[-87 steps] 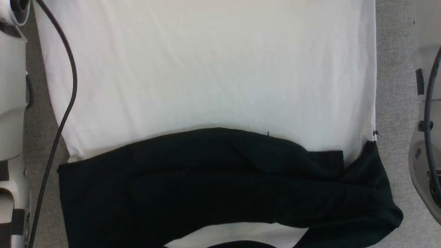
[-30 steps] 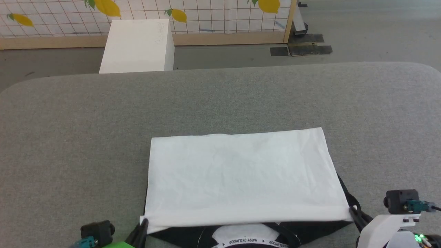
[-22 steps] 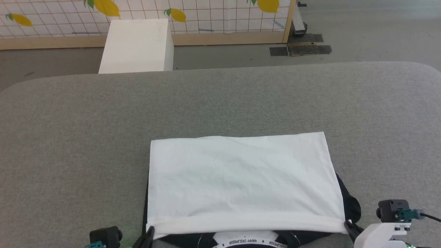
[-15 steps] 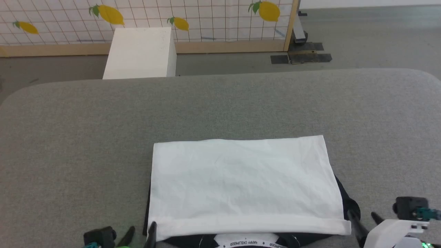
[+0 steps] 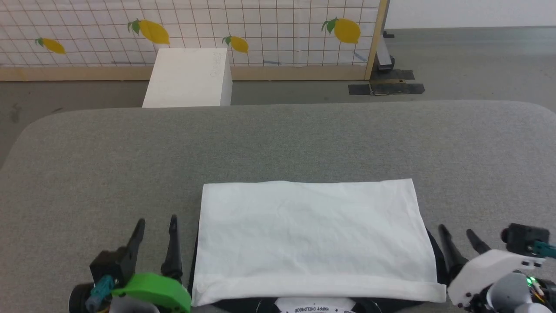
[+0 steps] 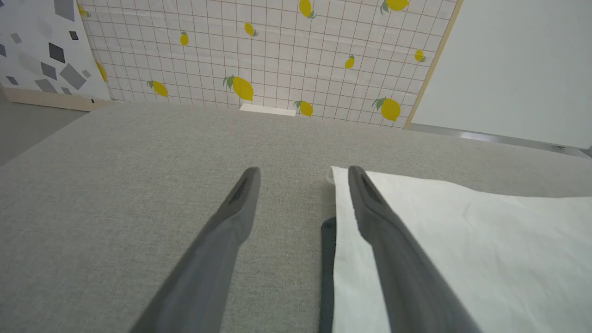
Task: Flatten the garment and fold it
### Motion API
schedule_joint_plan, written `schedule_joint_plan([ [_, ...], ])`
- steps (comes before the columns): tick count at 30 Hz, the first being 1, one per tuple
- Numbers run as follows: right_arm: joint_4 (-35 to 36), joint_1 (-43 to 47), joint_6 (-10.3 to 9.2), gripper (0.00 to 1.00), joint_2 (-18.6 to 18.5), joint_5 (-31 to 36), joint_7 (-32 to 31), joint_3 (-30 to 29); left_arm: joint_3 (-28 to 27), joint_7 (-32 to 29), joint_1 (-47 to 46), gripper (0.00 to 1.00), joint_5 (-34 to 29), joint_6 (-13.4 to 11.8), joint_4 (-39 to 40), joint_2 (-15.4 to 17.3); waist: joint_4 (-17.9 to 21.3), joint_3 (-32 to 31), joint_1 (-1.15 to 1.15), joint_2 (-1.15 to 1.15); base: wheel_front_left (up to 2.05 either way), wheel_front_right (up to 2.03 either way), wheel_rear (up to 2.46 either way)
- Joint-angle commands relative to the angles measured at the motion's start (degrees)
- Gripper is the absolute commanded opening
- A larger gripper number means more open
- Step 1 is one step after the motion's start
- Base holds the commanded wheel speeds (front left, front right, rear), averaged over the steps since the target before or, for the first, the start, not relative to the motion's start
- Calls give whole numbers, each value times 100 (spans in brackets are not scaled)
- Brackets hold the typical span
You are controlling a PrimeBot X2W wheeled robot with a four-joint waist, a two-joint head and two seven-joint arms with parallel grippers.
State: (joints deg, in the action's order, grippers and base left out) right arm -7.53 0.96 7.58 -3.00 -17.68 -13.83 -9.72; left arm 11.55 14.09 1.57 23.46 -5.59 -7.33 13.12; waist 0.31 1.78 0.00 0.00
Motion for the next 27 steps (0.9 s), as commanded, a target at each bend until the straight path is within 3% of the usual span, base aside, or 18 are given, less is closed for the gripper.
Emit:
schedule_joint_plan([
  [1,-203,-189,-9,100,12,-6,18,34,-41,55,-206,100,-82,20,-72,-12,-13,3,0,0,0,0,0],
  [10,-1791,-1006,-9,100,12,261,-666,16,-357,89,-779,100,-602,129,-85,-261,-36,22,0,0,0,0,0],
  [18,-2707,-1362,-9,100,12,210,-1401,184,-587,90,-877,100,-774,321,-286,-441,-44,11,0,0,0,0,0],
  [19,-2778,-1370,-9,95,12,163,-1499,232,-603,90,-876,100,-783,344,-315,-458,-48,5,0,0,0,0,0],
  [20,-2840,-1372,-9,49,12,75,-1614,306,-619,90,-873,100,-796,373,-345,-475,-54,-4,0,0,0,0,0],
  [22,-2849,-1370,-9,13,12,-24,-1670,401,-660,90,-864,100,-816,414,-383,-506,-61,-17,0,0,0,0,0],
  [23,-2727,-1358,-9,0,12,-30,-1513,399,-721,90,-849,100,-853,460,-411,-540,-63,-23,0,0,0,0,0],
  [27,-2486,-1331,-9,0,12,204,-1237,135,-791,90,-831,100,-899,511,-427,-591,-61,-23,0,0,0,0,0],
])
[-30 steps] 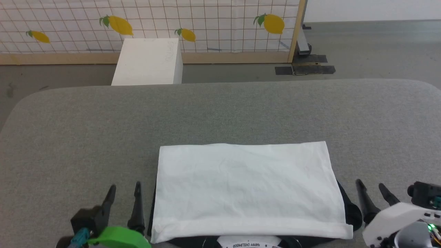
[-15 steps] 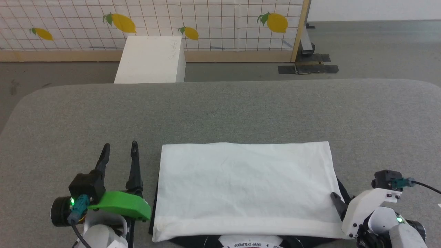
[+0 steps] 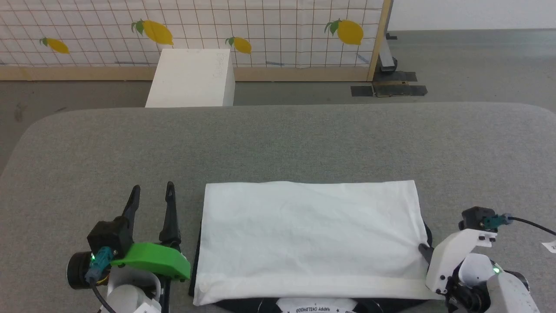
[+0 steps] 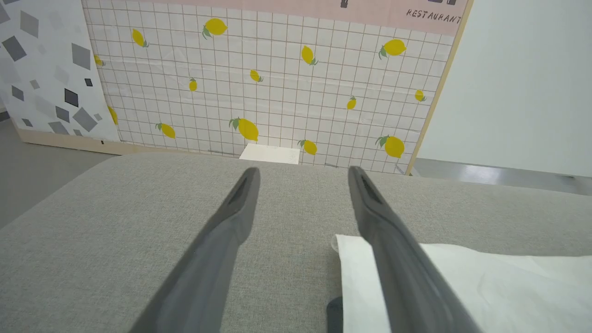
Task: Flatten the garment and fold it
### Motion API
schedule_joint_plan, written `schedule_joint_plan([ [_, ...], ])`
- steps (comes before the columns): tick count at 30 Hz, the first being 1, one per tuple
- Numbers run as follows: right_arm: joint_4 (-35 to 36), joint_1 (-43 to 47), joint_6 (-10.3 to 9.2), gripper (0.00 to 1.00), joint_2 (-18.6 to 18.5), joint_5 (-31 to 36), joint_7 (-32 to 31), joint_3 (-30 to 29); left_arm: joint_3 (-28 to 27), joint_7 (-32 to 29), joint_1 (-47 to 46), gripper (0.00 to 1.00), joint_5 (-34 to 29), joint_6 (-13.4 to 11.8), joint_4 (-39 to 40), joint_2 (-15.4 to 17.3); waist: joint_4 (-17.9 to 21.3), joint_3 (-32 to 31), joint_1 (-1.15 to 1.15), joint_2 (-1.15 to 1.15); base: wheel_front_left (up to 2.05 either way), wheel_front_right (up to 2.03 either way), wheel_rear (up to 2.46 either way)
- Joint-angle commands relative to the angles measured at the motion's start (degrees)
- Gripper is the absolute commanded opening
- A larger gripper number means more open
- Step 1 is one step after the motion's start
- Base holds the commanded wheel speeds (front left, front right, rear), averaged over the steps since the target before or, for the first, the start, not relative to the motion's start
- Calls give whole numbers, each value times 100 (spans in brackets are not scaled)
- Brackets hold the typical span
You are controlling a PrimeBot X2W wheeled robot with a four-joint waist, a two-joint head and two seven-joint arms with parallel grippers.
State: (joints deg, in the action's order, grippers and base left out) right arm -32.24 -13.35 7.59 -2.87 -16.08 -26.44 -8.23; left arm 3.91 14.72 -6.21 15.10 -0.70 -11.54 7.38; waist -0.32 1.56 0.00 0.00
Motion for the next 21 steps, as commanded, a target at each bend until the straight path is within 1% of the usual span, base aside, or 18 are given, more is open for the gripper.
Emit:
schedule_joint_plan([
  [1,70,121,-10,0,-1,171,91,-145,-45,28,-43,100,-61,40,-12,-34,4,-1,0,0,0,0,0],
  [5,427,230,-10,0,-1,808,260,-793,-104,28,-19,100,-89,90,-19,-76,18,2,0,0,0,0,0],
  [9,820,384,-10,0,-1,1419,252,-1421,-144,28,0,100,-133,123,-25,-113,20,6,0,0,0,0,0],
  [12,1125,496,-10,0,-1,1668,210,-1642,-173,28,1,100,-158,153,-31,-137,19,14,0,0,0,0,0],
  [15,1469,590,-10,0,-1,1533,167,-1534,-198,28,5,100,-176,172,-41,-162,12,16,0,0,0,0,0],
  [17,1805,666,-10,0,-1,1145,93,-1323,-208,28,11,100,-188,186,-59,-176,4,13,0,0,0,0,0],
  [21,2824,958,-10,0,-1,710,-254,-694,-248,28,15,100,-203,212,-65,-195,-20,25,0,0,0,0,0],
])
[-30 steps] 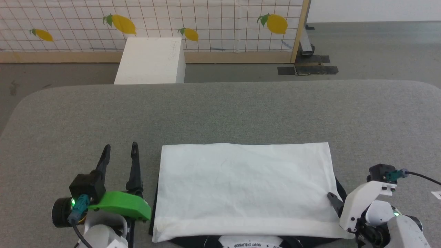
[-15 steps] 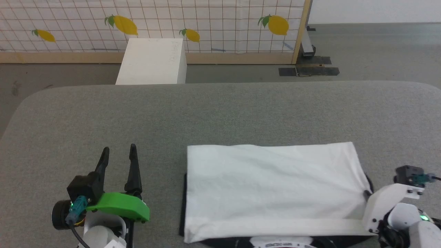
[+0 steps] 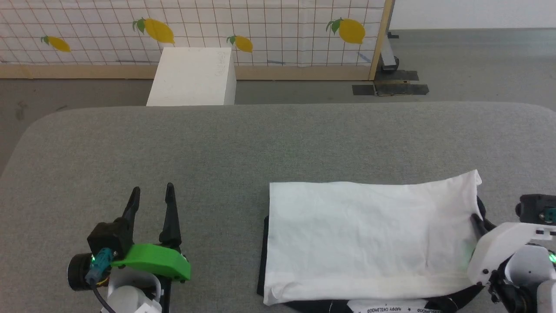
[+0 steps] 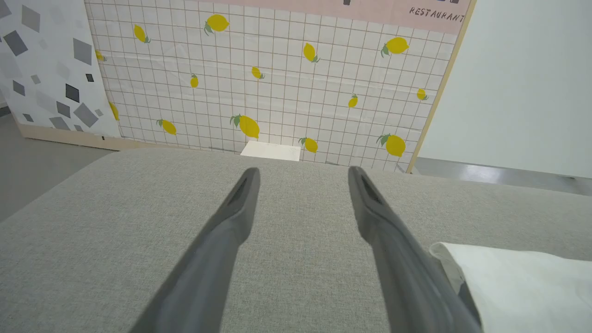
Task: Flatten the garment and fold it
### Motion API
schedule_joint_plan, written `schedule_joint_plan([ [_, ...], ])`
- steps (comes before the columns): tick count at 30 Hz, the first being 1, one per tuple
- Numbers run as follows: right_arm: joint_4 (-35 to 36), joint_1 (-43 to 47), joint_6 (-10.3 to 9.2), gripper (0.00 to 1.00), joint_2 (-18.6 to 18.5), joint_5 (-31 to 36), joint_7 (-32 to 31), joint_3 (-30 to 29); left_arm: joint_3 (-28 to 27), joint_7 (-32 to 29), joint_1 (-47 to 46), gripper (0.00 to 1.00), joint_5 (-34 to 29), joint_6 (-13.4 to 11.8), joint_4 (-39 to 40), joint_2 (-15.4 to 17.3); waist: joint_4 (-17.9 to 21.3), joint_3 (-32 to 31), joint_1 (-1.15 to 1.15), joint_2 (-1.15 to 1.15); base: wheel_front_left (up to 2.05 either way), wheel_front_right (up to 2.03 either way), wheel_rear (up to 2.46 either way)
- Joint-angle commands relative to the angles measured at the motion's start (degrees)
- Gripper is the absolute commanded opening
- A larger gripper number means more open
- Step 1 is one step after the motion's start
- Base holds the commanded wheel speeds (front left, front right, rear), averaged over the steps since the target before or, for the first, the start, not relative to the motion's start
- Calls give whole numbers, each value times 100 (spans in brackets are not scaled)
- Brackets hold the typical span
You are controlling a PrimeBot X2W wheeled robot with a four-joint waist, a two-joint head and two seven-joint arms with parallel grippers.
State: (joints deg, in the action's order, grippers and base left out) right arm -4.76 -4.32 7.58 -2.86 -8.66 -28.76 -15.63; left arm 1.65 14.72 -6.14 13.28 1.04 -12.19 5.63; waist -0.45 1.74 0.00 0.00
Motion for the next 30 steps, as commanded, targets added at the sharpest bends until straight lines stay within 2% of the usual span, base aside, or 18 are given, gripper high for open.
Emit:
schedule_joint_plan([
  [1,386,130,-9,0,-2,-91,-139,263,-28,28,5,100,-30,41,8,-26,-18,15,0,0,0,0,0],
  [7,1593,212,-9,0,-2,-319,-609,1674,-28,28,-59,100,-86,64,28,-66,-106,74,0,0,0,0,0],
  [11,1619,-14,-9,0,-2,-191,-677,2543,-14,28,-91,100,-108,71,38,-103,-171,130,0,0,0,0,0],
  [14,1296,-270,-9,0,-2,-58,-612,3026,9,28,-122,100,-118,85,32,-128,-233,176,0,0,0,0,0],
  [20,207,-901,-9,0,-2,-109,-326,3913,38,28,-202,100,-137,115,23,-166,-387,315,0,0,0,0,0],
  [29,-1496,-1709,-9,0,-2,-629,-99,4920,54,28,-366,100,-170,148,1,-203,-585,623,0,0,0,0,0],
  [30,-1615,-1740,-9,19,-2,-774,-70,4947,53,28,-381,100,-172,149,-6,-207,-594,640,0,0,0,0,0],
])
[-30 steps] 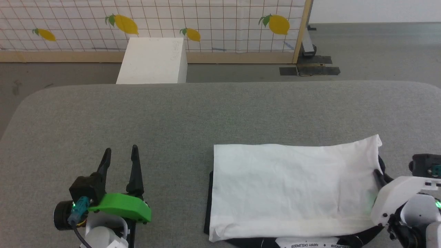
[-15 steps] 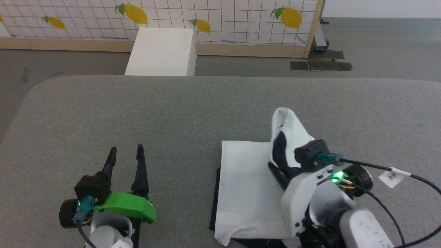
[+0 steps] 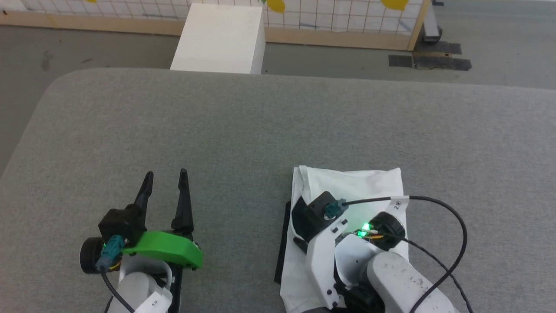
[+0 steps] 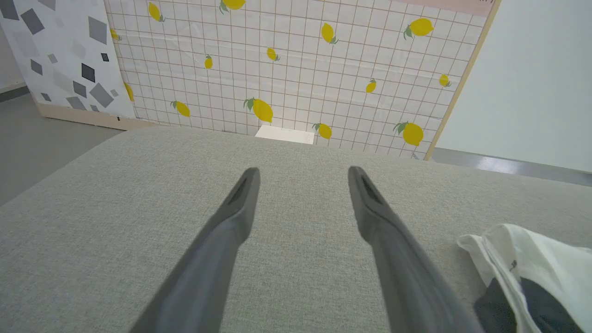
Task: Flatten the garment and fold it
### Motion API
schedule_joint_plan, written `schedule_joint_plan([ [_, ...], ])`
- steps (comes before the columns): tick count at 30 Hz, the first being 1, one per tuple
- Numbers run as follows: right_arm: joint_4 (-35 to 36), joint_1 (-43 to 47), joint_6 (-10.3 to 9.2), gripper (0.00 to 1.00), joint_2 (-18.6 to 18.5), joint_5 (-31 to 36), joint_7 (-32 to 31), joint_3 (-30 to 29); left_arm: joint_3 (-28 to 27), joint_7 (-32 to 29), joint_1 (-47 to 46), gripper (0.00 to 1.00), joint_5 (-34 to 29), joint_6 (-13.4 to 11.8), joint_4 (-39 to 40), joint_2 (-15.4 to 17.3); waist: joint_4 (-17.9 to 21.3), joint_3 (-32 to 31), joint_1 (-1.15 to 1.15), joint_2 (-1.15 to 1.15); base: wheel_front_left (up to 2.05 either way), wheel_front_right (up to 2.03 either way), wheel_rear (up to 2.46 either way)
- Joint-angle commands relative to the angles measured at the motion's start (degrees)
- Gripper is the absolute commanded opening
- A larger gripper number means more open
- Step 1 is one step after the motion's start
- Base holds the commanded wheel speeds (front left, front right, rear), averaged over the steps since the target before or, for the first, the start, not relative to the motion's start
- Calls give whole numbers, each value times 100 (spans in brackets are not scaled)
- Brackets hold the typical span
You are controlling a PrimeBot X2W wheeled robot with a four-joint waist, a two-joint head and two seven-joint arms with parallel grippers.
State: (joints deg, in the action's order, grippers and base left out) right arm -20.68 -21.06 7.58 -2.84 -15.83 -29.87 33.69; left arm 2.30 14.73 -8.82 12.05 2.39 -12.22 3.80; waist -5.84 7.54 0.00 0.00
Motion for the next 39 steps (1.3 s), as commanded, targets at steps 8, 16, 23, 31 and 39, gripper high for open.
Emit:
schedule_joint_plan([
  [8,36,-128,-9,100,-4,-788,664,64,-72,27,-40,100,-54,13,-58,-46,85,-72,0,0,0,0,0],
  [16,1527,319,-9,100,-4,-1147,1824,-1078,-154,27,139,100,-91,29,-49,-47,367,-370,0,0,0,0,0],
  [23,2229,1130,-9,100,-4,-916,2503,-2980,-162,27,207,100,-96,50,-13,-54,457,-451,0,0,0,0,0],
  [31,1039,1575,-9,100,-4,-900,2285,-3634,-120,27,184,100,-91,76,-32,-64,414,-418,0,0,0,0,0],
  [39,-20,1376,-9,100,-4,-1395,1627,-3106,-103,27,186,100,-87,75,-55,-71,305,-379,0,0,0,0,0],
])
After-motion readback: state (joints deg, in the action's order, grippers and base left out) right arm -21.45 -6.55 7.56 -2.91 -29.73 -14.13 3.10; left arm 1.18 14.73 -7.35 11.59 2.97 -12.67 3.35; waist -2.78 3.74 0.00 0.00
